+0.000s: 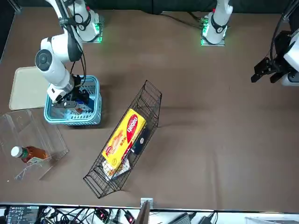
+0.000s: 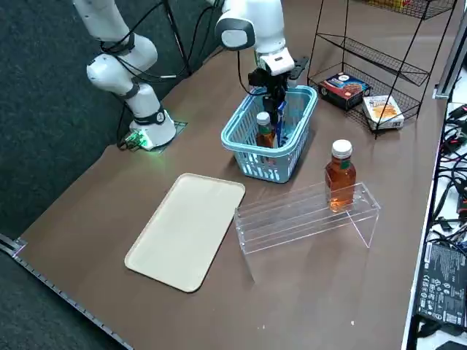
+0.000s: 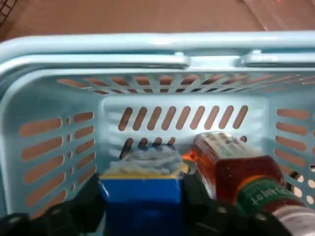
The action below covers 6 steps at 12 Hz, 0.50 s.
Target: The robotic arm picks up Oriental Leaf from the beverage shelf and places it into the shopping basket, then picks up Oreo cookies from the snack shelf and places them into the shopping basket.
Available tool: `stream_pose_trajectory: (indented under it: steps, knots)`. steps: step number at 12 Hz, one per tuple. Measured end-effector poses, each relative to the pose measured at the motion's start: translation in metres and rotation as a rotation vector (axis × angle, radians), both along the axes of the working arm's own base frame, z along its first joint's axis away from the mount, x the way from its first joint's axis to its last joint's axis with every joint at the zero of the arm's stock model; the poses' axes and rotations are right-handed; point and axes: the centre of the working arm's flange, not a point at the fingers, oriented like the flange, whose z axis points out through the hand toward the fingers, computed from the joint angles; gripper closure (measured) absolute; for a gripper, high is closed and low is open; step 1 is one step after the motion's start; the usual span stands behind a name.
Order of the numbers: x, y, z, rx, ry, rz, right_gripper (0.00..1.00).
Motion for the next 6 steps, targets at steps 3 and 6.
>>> stream_pose_trajectory:
  steps: [3, 6]
  knots:
    - [0.005, 0.000, 0.004, 0.004, -0.009, -0.018, 0.00]
    - [0.019, 0.001, 0.031, -0.009, 0.022, -0.043, 0.00]
